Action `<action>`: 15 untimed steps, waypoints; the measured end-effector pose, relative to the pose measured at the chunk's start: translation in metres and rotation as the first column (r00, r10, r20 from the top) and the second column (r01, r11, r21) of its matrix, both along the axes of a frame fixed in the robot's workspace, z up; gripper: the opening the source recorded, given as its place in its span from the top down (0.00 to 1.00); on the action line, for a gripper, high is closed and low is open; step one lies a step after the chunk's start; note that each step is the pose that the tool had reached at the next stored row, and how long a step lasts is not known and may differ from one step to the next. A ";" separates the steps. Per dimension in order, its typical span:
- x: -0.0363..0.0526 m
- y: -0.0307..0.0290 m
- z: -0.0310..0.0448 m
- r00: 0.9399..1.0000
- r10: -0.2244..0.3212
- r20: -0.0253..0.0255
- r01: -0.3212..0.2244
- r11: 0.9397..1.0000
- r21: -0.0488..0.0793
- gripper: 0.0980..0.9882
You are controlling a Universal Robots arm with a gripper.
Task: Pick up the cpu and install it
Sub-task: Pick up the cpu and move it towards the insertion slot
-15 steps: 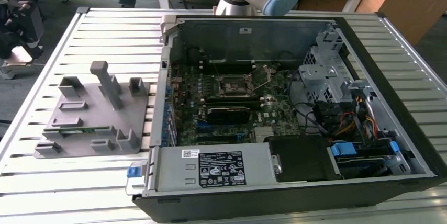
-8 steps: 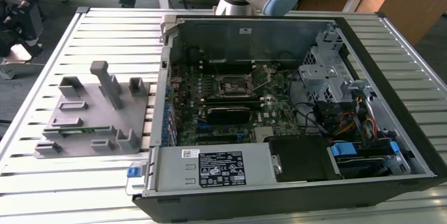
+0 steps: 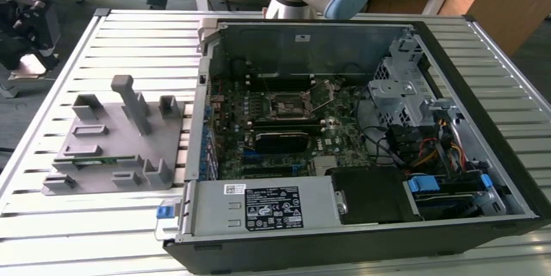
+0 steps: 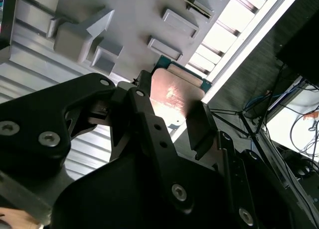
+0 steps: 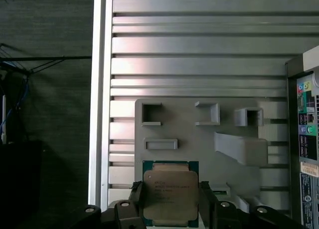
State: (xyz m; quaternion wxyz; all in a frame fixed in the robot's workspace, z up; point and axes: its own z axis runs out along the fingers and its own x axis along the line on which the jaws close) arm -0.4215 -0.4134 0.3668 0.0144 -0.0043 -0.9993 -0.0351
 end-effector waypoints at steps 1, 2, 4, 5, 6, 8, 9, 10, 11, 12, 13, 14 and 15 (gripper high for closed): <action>0.0010 0.0000 0.0002 1.000 0.000 0.000 0.000 1.000 0.000 0.52; 0.0021 0.0000 0.0003 1.000 0.000 0.000 0.000 1.000 0.000 0.52; 0.0044 0.0000 0.0006 1.000 0.000 0.000 0.000 1.000 0.000 0.52; 0.0057 0.0000 0.0006 1.000 0.000 0.000 0.000 1.000 0.000 0.52; 0.0070 0.0000 0.0007 1.000 0.000 0.000 0.000 1.000 0.000 0.52; 0.0097 0.0000 0.0008 1.000 0.000 0.000 0.000 1.000 0.000 0.52; 0.0111 0.0000 0.0009 1.000 0.000 0.000 0.000 1.000 0.000 0.52; 0.0124 0.0000 0.0009 1.000 0.000 0.000 0.000 1.000 0.000 0.52; 0.0137 0.0000 0.0009 1.000 0.000 0.000 0.000 1.000 0.000 0.52; 0.0150 0.0000 0.0010 1.000 0.000 0.000 0.000 1.000 0.000 0.52; 0.0164 0.0000 0.0011 1.000 0.000 0.000 0.000 1.000 0.000 0.52; 0.0179 0.0000 0.0011 1.000 0.000 0.000 0.000 1.000 0.000 0.52; 0.0193 0.0000 0.0011 1.000 0.000 0.000 0.000 1.000 0.000 0.52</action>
